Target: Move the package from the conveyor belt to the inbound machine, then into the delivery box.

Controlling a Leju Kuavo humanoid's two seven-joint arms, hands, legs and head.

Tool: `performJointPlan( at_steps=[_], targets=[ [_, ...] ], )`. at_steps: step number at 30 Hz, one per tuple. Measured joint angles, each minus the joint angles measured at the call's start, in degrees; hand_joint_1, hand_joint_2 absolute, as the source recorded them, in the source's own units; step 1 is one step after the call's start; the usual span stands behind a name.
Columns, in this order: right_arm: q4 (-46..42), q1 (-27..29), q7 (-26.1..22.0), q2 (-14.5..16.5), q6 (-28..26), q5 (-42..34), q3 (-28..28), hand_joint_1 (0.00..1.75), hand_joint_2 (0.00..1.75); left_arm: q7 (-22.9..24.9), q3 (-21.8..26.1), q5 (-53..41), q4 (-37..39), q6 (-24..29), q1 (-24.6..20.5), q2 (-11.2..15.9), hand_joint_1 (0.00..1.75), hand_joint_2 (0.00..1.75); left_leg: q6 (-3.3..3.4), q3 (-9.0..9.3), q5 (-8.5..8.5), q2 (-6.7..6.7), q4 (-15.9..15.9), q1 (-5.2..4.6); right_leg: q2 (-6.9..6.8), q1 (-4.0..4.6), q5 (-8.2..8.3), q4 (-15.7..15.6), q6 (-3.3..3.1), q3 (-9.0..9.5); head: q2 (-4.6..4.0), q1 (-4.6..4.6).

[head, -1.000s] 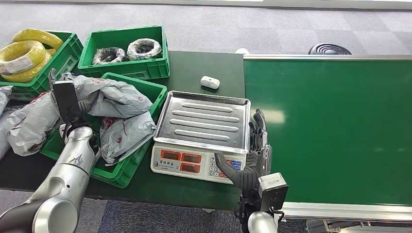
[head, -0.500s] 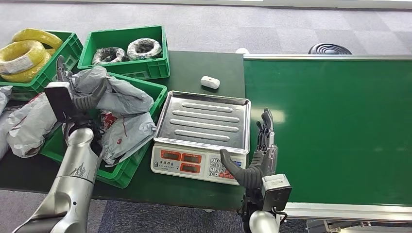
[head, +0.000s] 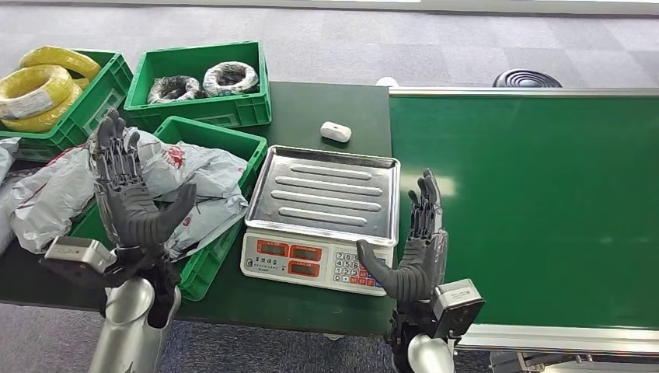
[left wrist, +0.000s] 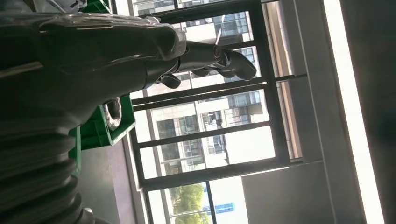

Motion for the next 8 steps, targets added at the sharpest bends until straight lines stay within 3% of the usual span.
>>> performJointPlan(
  at_steps=[8],
  targets=[
    [-0.4,-0.2,1.1,0.0,2.8,-0.1,-0.8,0.0,1.75,0.1,-1.8,-1.2,-8.5,-2.1,9.1,-0.3,0.0,1.75,0.0,0.01,-0.01,-0.02,0.0,0.0,-0.01,0.0,-0.01,0.0,-0.01,0.01,0.01,0.0]
  ],
)
